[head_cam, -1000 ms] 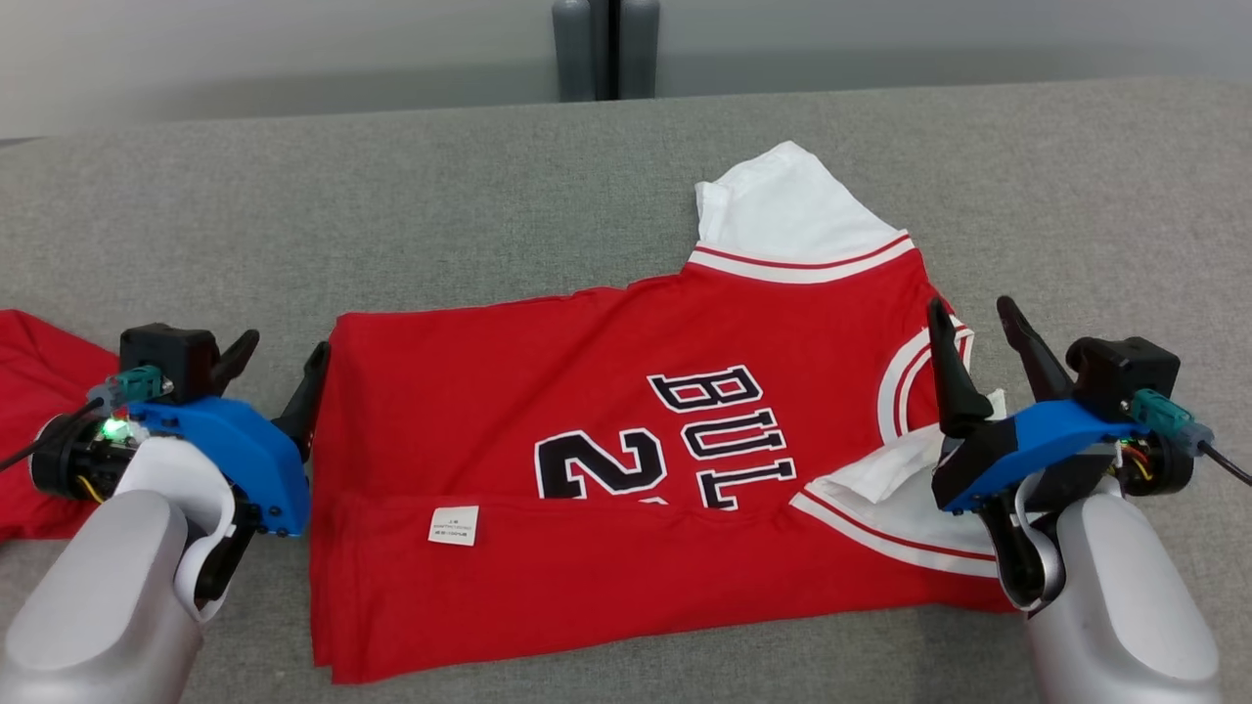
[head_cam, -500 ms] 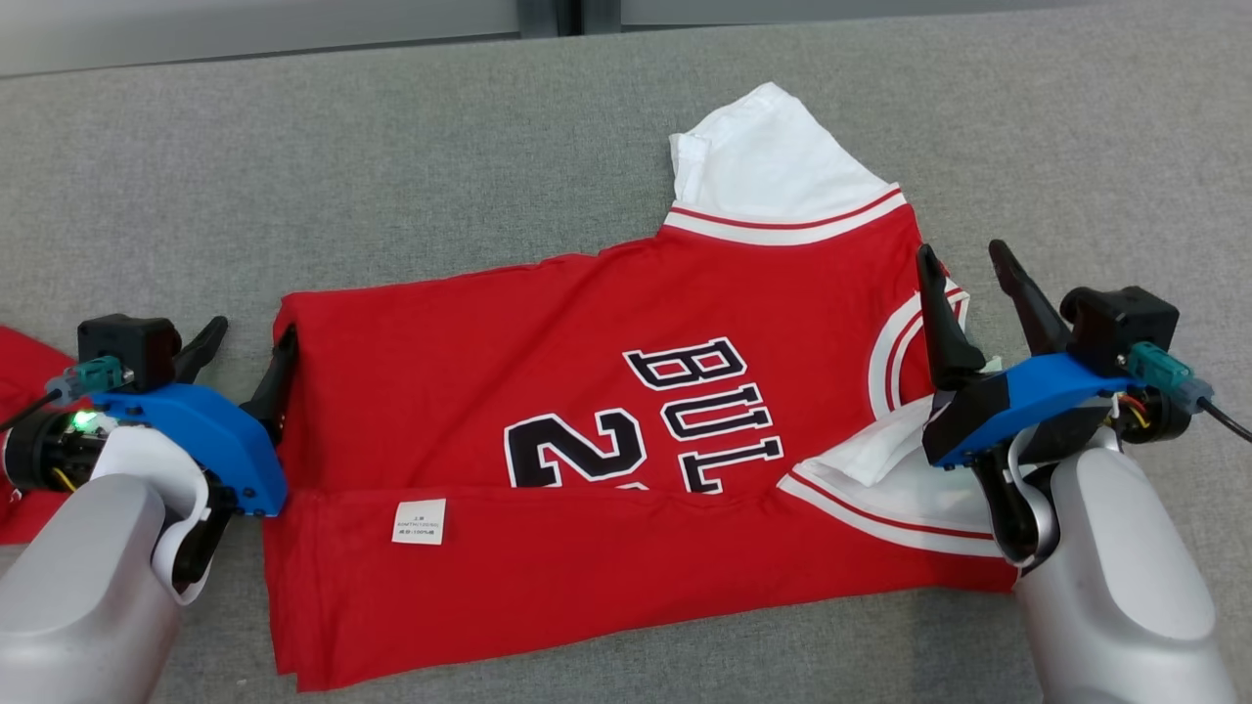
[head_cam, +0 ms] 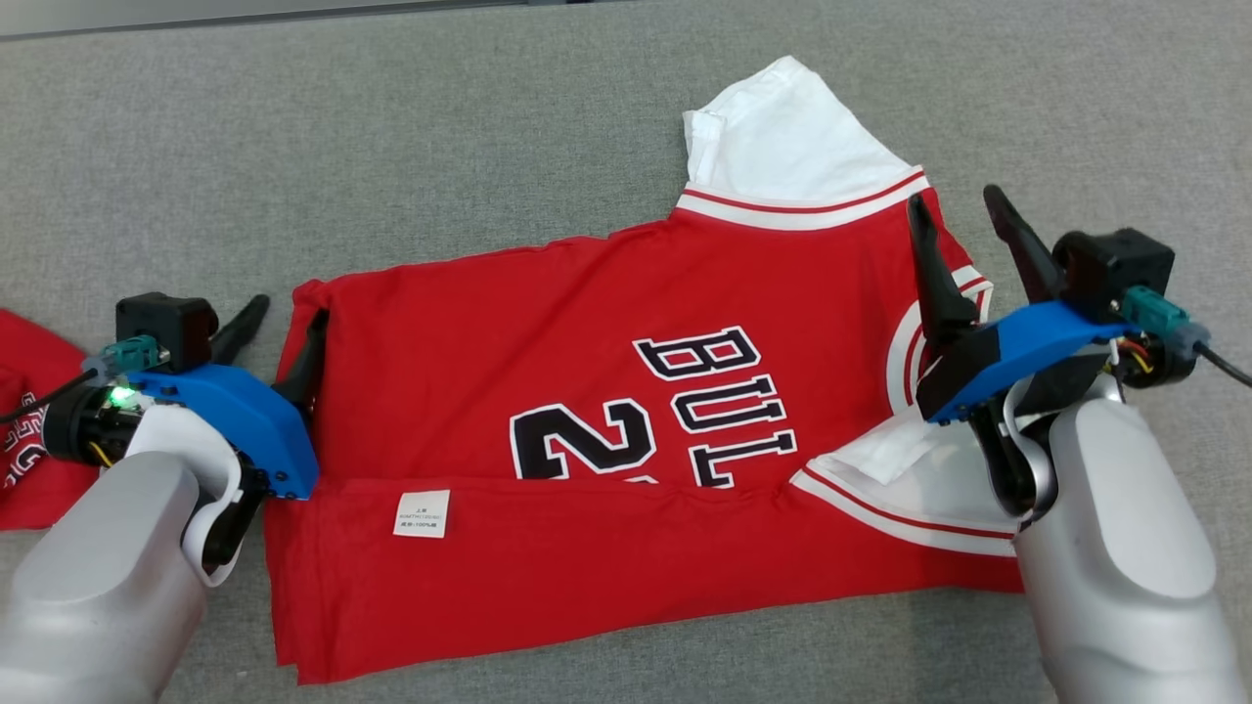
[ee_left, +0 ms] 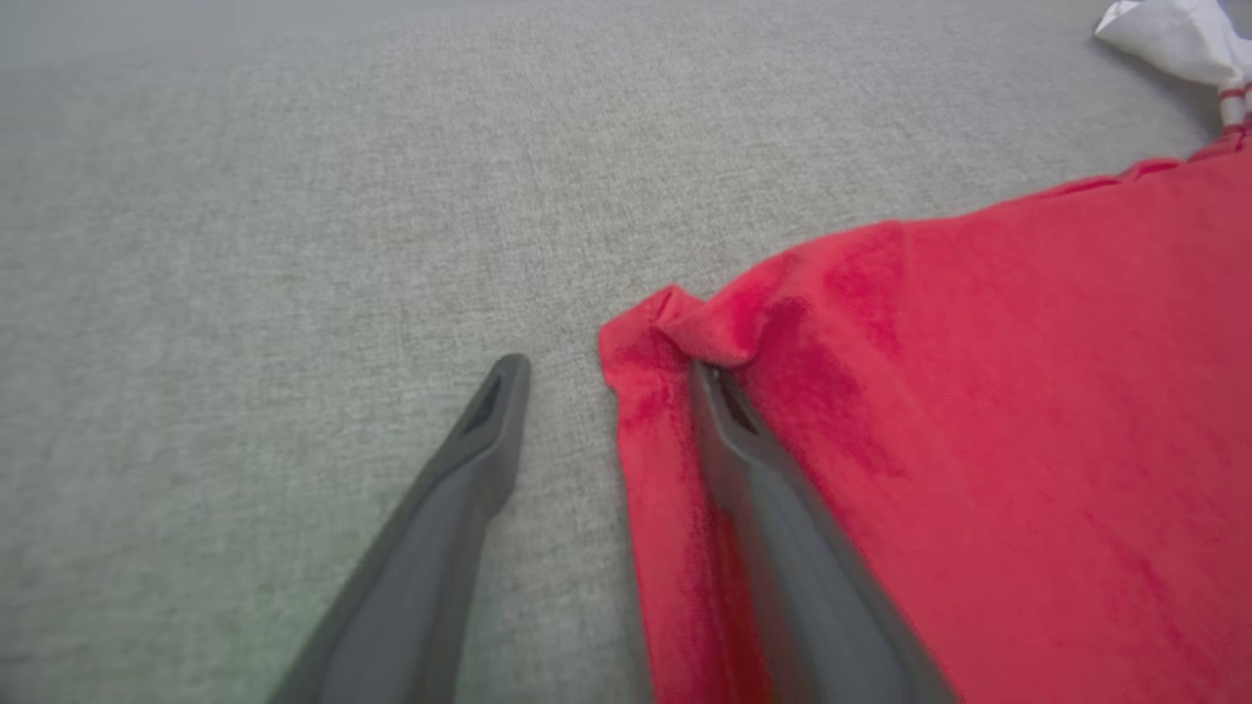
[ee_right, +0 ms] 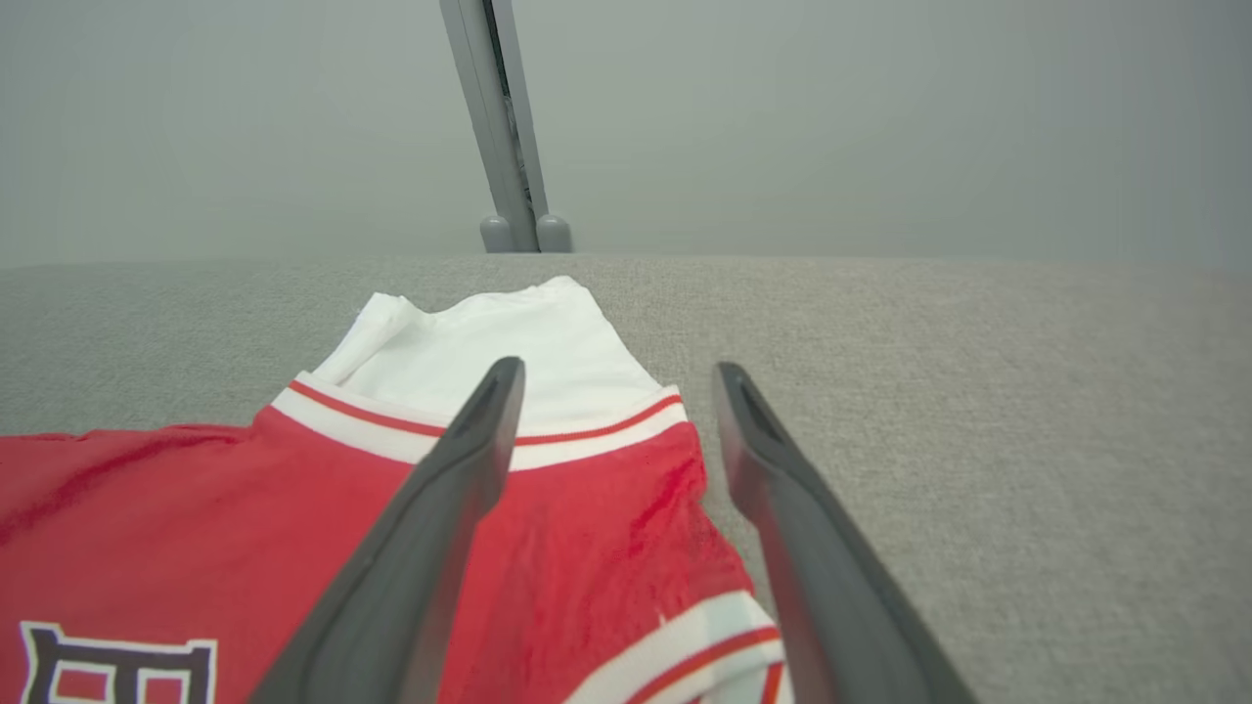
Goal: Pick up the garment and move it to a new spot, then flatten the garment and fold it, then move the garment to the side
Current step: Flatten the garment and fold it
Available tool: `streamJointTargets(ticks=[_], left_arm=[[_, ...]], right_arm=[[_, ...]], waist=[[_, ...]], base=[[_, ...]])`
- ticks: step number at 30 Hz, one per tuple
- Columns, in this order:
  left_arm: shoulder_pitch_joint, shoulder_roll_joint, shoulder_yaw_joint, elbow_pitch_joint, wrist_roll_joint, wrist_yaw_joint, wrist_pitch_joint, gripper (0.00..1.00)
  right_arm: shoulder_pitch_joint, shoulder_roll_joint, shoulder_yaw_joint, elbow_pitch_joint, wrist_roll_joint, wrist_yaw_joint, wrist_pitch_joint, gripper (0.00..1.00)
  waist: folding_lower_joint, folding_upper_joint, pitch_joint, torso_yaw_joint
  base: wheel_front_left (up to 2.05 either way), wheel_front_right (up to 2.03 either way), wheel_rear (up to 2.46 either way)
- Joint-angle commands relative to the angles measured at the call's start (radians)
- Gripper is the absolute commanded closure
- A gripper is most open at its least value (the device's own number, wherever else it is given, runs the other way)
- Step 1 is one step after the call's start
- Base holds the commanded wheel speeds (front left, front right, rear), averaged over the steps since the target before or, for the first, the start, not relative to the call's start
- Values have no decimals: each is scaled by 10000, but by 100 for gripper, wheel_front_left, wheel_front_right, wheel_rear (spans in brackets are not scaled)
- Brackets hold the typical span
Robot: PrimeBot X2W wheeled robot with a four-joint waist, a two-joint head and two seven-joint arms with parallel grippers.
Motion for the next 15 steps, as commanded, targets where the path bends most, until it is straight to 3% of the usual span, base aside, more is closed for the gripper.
streamJointTargets(ticks=[1, 2, 7, 15], left_arm=[[172, -154, -293, 71, -59, -18, 101, 89], [158, -164, -457, 38, -132, -18, 90, 100], [-78, -159, -1099, 2, -236, -17, -263, 100], [-794, -501, -678, 844, 274, 304, -1331, 100]], right_arm=[[-262, -32, -47, 17, -95, 2, 71, 0], [-347, -35, -107, 26, -187, 2, 118, 0], [-854, -32, -504, 100, -691, 2, 503, 0], [-1976, -32, -1265, 539, -1668, 2, 1488, 0]], waist=[[1, 0, 27, 44], [1, 0, 52, 89], [1, 0, 137, 371], [1, 0, 356, 945]], base=[[0, 0, 0], [0, 0, 0], [0, 0, 0], [0, 0, 0]])
